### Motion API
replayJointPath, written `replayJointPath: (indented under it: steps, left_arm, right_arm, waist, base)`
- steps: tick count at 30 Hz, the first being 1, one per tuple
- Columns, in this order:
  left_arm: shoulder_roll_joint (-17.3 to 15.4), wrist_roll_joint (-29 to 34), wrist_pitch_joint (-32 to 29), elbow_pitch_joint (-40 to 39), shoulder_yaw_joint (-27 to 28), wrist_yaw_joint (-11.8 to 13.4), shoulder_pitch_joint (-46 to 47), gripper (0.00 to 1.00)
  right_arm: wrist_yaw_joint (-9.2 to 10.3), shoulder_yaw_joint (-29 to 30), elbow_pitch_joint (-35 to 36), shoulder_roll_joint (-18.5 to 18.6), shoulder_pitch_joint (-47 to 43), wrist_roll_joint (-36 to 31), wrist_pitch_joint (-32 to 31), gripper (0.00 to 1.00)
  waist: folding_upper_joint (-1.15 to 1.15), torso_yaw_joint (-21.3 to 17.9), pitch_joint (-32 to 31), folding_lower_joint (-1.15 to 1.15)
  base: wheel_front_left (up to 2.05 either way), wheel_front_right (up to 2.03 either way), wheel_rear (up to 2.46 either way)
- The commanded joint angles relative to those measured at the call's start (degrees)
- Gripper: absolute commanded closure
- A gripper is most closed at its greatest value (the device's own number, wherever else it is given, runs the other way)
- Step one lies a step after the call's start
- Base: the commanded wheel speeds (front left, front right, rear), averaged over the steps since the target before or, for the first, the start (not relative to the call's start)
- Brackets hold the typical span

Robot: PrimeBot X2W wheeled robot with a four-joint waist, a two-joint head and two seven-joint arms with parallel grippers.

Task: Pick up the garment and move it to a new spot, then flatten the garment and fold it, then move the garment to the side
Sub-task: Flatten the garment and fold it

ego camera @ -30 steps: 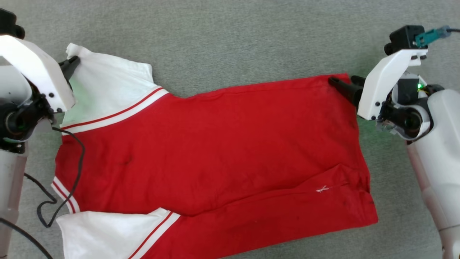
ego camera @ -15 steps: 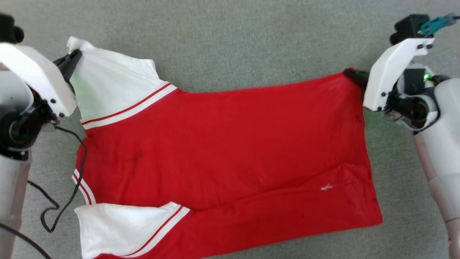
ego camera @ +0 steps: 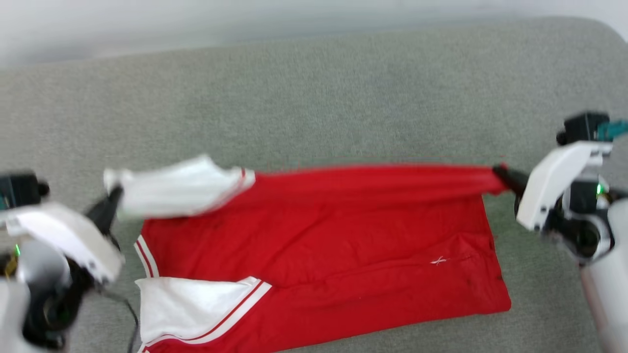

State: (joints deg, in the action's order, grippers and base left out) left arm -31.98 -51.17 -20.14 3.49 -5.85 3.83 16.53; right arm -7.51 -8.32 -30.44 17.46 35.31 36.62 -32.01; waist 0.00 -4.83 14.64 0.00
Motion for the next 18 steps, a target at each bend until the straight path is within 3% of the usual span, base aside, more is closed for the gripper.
replayJointPath:
  steps: [1,11,12,13,14,15,16,17,18]
  left_arm:
    - [0.5,-0.4,0.8,-1.1,0.7,0.8,-3.3,1.0]
    - [5.2,-1.9,1.9,-4.4,-1.7,3.8,-21.0,1.0]
    - [5.8,-2.2,1.7,-3.8,-2.1,3.9,-21.7,1.0]
    - [6.4,-2.7,1.3,-3.1,-2.5,4.0,-22.4,1.0]
    - [6.8,-3.2,0.9,-2.5,-2.9,3.7,-22.9,1.0]
    - [7.0,-3.5,0.8,-2.0,-3.2,3.2,-23.0,1.0]
    - [7.3,-3.8,0.7,-1.4,-3.5,2.8,-23.1,1.0]
    - [7.7,-4.2,0.4,-0.7,-3.9,2.3,-23.3,0.82]
    - [7.6,-3.9,0.3,-0.1,-4.3,2.0,-23.4,0.51]
  right_arm:
    - [0.04,0.8,0.8,0.1,-2.6,-0.3,0.5,1.0]
    - [0.03,4.2,5.7,-3.1,-18.2,-1.6,7.8,1.0]
    - [0.03,4.4,5.5,-3.6,-19.2,-1.8,8.5,0.95]
    - [0.03,4.6,5.4,-4.0,-20.2,-1.9,9.1,0.81]
    - [0.03,4.6,5.2,-4.4,-21.0,-2.0,9.6,0.55]
    - [0.03,4.6,4.9,-4.6,-21.8,-2.0,10.0,0.07]
    - [0.03,4.4,4.6,-5.0,-22.3,-1.7,10.1,0.0]
    - [0.03,4.4,4.4,-5.2,-23.0,-1.5,10.5,0.0]
    - [0.04,4.3,4.2,-5.3,-23.6,-1.6,10.9,0.0]
  waist:
    - [0.0,0.5,-1.7,0.0]
    - [0.0,1.7,-4.5,0.0]
    - [0.0,1.7,-4.6,0.0]
    - [0.0,1.6,-4.7,0.0]
    - [0.0,1.5,-4.7,0.0]
    - [0.0,1.5,-4.7,0.0]
    - [0.0,1.4,-4.8,0.0]
    - [0.0,1.4,-5.0,0.0]
    - [0.0,1.3,-5.2,0.0]
  base:
    - [0.0,0.0,0.0]
    - [0.0,0.0,0.0]
    - [0.0,0.0,0.0]
    - [0.0,0.0,0.0]
    - [0.0,0.0,0.0]
    - [0.0,0.0,0.0]
    - [0.0,0.0,0.0]
    - [0.0,0.0,0.0]
    - [0.0,0.0,0.0]
